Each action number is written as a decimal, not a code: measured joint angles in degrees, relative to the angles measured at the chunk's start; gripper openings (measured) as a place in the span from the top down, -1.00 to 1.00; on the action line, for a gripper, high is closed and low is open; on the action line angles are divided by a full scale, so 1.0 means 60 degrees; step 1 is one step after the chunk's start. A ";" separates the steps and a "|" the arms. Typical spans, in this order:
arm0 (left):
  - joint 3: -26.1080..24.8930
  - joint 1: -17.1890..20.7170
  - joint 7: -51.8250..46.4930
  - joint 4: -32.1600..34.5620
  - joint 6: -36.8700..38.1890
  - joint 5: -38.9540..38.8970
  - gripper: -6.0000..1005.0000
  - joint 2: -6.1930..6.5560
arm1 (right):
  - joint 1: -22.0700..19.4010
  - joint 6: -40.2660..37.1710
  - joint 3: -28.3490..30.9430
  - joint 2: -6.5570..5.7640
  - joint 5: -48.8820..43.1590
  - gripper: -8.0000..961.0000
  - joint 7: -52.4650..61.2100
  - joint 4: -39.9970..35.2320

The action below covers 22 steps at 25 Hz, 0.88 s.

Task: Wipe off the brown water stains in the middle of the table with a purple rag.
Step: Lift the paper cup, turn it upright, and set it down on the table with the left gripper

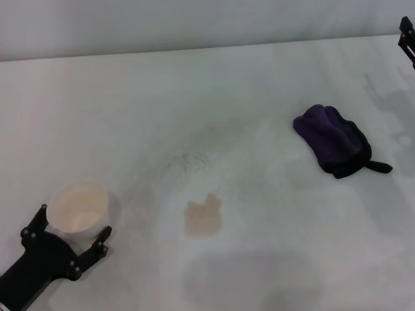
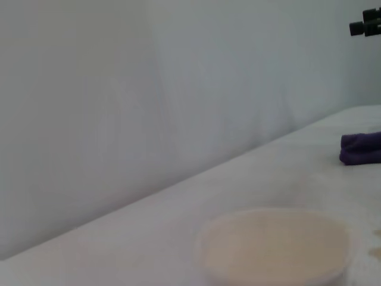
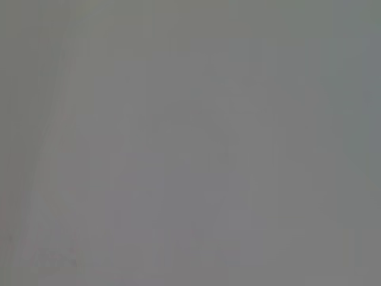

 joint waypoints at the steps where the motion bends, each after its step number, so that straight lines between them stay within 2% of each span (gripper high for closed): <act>1: -0.0009 0.0004 -0.0007 -0.0013 0.0010 -0.0002 -0.60 0.0000 | -0.0003 0.0000 0.0000 0.0000 -0.0001 -0.62 0.0001 0.0000; 5: -0.0012 0.0030 -0.0020 -0.0028 0.0009 -0.0003 -0.78 -0.0010 | -0.0008 0.0000 0.0000 0.0000 -0.0001 -0.62 -0.0001 0.0000; 14: -0.0027 0.0354 0.0028 0.0032 0.0103 -0.0103 -0.77 -0.0019 | -0.0006 -0.0003 0.0000 0.0000 -0.0001 -0.62 -0.0035 -0.0001; 22: -0.0043 0.0851 0.0058 -0.0014 0.0897 -0.0385 -0.77 -0.0033 | 0.0028 -0.0026 0.0000 0.0023 -0.0004 -0.62 -0.0080 -0.0092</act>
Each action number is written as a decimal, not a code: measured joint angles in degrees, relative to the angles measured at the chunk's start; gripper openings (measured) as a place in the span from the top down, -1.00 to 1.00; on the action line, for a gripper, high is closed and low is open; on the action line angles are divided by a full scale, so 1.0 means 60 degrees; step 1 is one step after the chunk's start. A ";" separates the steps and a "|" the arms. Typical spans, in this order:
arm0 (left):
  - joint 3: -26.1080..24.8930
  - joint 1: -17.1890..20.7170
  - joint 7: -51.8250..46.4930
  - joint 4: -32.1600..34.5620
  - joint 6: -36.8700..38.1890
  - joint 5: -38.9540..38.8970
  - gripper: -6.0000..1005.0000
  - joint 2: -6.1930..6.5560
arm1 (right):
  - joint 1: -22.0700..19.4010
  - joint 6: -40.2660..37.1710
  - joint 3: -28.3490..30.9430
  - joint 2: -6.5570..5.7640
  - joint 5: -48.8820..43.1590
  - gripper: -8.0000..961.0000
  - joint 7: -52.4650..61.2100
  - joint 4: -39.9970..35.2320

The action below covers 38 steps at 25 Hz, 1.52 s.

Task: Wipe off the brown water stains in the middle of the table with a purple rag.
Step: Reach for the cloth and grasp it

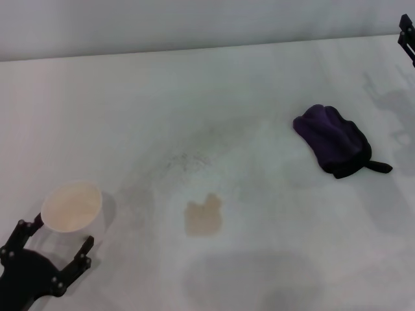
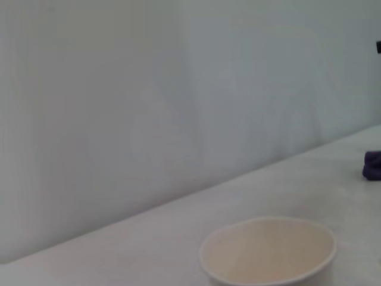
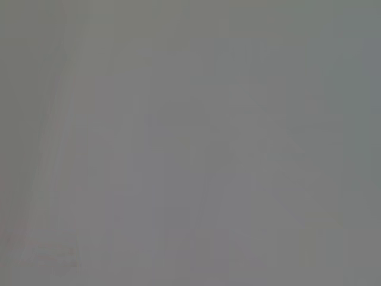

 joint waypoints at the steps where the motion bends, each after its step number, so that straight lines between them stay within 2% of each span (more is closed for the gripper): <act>1: 0.0001 0.0054 0.0002 0.0007 0.0045 -0.0009 -0.77 0.0000 | 0.0004 0.0000 0.0001 0.0001 0.0003 -0.62 0.0000 0.0000; 8: 0.0000 0.0598 0.0027 0.0181 0.0123 -0.0199 -0.77 -0.0040 | 0.0042 0.0001 0.0000 0.0006 0.0019 -0.62 -0.0013 0.0001; 11: 0.0002 0.0989 0.0051 0.0204 0.0141 -0.0697 -0.77 -0.0039 | 0.0047 0.0003 0.0030 0.0006 0.0019 -0.62 -0.0021 0.0001; 15: 0.0002 0.1458 0.0173 0.0125 0.0485 -0.2114 -0.77 -0.0012 | 0.0045 0.0101 0.0073 0.0006 0.0031 -0.62 -0.0010 0.0000; 21: 0.0002 0.1475 0.0174 0.0107 0.0810 -0.3914 -0.77 0.0031 | -0.0079 0.0269 0.0049 -0.0013 0.0027 -0.62 0.0712 -0.0012; 26: 0.0002 0.1090 0.0086 0.0058 0.0955 -0.5277 -0.77 0.0043 | -0.0062 -0.0321 -0.0506 -0.0068 -0.0042 -0.62 0.3249 -0.0779; 32: 0.0002 0.0564 0.0081 -0.0276 0.1108 -0.5523 -0.77 0.0050 | -0.0684 -0.1389 -0.2025 -0.0125 -0.0082 -0.62 0.7967 -0.2908; 35: 0.0002 0.0428 0.0070 -0.0442 0.1112 -0.5585 -0.77 0.0057 | -0.0914 -0.1704 -0.2494 -0.0342 -0.0639 -0.62 1.0487 -0.3971; 38: 0.0001 0.0118 0.0065 -0.0736 0.1117 -0.5679 -0.77 0.0059 | -0.0959 -0.1538 -0.2549 -0.0707 -0.1786 -0.62 1.2994 -0.4676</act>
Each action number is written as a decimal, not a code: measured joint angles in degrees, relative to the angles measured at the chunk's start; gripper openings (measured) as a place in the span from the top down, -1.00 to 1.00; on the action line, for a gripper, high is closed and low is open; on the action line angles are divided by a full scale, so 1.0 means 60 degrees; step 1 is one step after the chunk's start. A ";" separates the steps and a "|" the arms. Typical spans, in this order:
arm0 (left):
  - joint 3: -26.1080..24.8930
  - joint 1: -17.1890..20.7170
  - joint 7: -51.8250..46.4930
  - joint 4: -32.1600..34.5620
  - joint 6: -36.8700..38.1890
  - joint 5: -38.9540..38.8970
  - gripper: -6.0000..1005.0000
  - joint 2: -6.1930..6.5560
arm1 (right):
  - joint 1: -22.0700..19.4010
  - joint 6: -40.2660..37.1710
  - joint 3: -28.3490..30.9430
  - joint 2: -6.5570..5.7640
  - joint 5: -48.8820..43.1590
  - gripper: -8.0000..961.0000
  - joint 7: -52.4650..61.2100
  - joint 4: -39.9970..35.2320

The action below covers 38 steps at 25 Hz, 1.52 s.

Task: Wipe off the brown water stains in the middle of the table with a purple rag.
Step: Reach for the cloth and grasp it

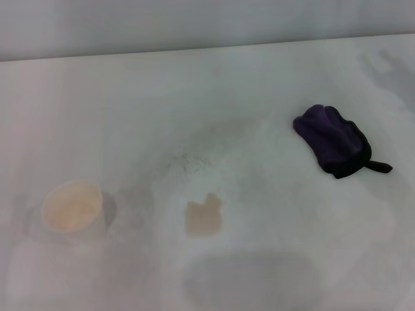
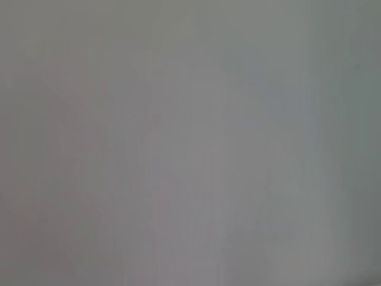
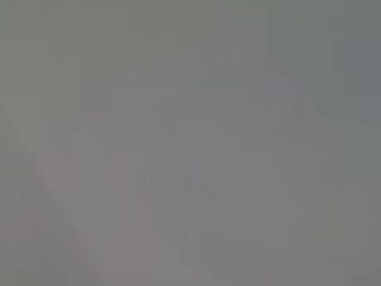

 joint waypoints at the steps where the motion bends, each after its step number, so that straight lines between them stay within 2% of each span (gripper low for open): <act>1: 0.0000 0.0000 0.0000 0.0000 0.0000 0.0000 -0.77 0.0000 | 0.0041 0.0234 -0.0015 -0.0184 -0.0432 -0.61 0.0830 -0.0151; 5: 0.0000 -0.0310 -0.0002 -0.0187 -0.0001 -0.0311 -0.77 0.0013 | 0.0539 0.1209 -0.0064 -0.0960 -0.2728 -0.60 0.3830 -0.0764; 8: 0.0000 -0.0442 0.0003 -0.0254 0.0011 -0.0354 -0.77 0.0014 | 0.0995 0.1472 -0.0069 -0.1235 -0.5536 -0.59 0.5847 -0.1794; 10: 0.0000 -0.0594 0.0035 -0.0295 0.0017 -0.0355 -0.77 0.0018 | 0.1308 0.1665 -0.0070 -0.1225 -0.7573 -0.58 0.6988 -0.2633; 13: 0.0001 -0.0725 0.0051 -0.0393 0.0018 -0.0355 -0.77 0.0023 | 0.1927 0.2297 -0.0072 -0.1005 -1.0715 -0.57 0.8490 -0.3764; 15: 0.0000 -0.0836 0.0065 -0.0480 -0.0014 -0.0360 -0.77 0.0021 | 0.2419 0.2777 -0.0068 -0.0715 -1.2653 -0.56 0.9093 -0.4344; 18: 0.0000 -0.0966 0.0071 -0.0558 -0.0054 -0.0366 -0.77 0.0022 | 0.3218 0.3471 -0.0071 -0.0136 -1.5384 -0.54 0.9685 -0.4819; 21: 0.0000 -0.1078 0.0072 -0.0661 -0.0050 -0.0371 -0.77 0.0022 | 0.3921 0.4205 -0.0078 0.0434 -1.7308 -0.53 0.9849 -0.4870; 23: 0.0001 -0.1117 0.0072 -0.0666 -0.0056 -0.0384 -0.77 0.0021 | 0.4280 0.4555 -0.0212 0.0667 -1.8040 -0.52 0.9930 -0.4732; 28: 0.0001 -0.1205 0.0080 -0.0671 -0.0072 -0.0443 -0.77 0.0027 | 0.4581 0.4572 -0.1292 0.0666 -1.8267 -0.50 1.0444 -0.3969; 38: 0.0021 -0.1222 0.0087 -0.0674 -0.0032 -0.0456 -0.77 0.0005 | 0.4911 0.3383 -0.1536 0.0695 -1.8157 -0.46 1.0159 -0.2265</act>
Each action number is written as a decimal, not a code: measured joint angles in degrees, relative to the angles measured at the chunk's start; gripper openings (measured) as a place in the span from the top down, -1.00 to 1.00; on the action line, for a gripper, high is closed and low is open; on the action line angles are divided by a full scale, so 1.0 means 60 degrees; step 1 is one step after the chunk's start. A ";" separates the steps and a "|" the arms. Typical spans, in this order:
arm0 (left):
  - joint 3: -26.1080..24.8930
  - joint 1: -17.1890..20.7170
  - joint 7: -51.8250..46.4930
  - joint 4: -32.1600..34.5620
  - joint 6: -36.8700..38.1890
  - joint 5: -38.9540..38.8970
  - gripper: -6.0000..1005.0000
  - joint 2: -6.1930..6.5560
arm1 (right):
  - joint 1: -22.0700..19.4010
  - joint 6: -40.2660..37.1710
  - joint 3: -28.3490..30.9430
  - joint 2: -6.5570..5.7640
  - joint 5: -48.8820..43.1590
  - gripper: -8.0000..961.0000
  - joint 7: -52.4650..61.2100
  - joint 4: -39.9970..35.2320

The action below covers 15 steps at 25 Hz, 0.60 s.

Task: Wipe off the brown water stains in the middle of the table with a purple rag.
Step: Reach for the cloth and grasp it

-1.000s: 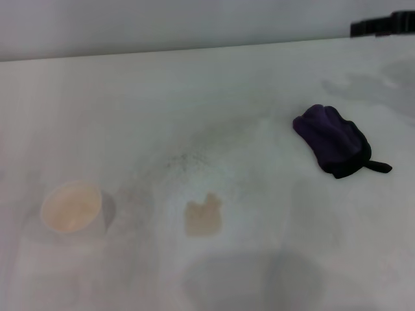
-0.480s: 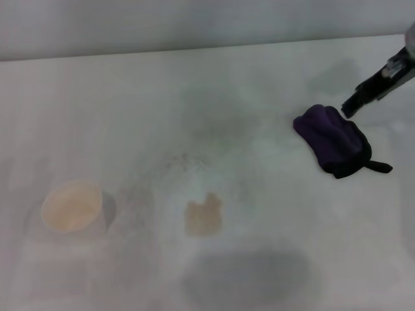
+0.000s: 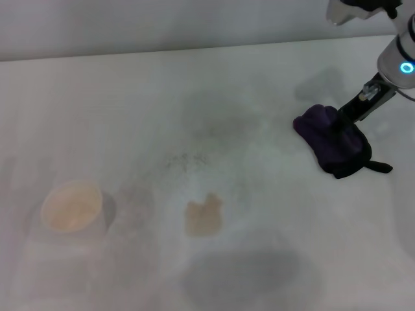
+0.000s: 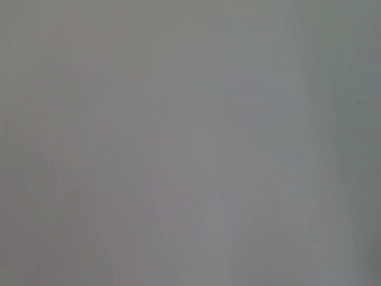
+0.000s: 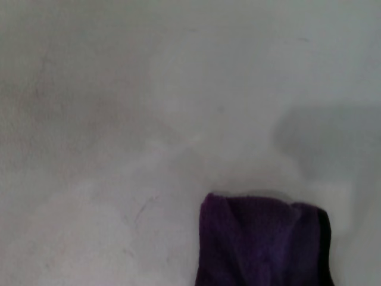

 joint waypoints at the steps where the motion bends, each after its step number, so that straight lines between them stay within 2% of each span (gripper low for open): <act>1: 0.0000 0.0000 0.0000 0.0000 0.0000 0.0000 -0.77 0.0000 | 0.0000 -0.0064 -0.0014 0.0004 0.0002 -0.45 -0.0023 0.0043; 15: 0.0052 0.0067 0.0001 0.0088 0.0005 0.0055 -0.77 -0.0025 | 0.0271 -0.1116 -0.0679 0.0001 0.0006 -0.39 -0.0097 0.1228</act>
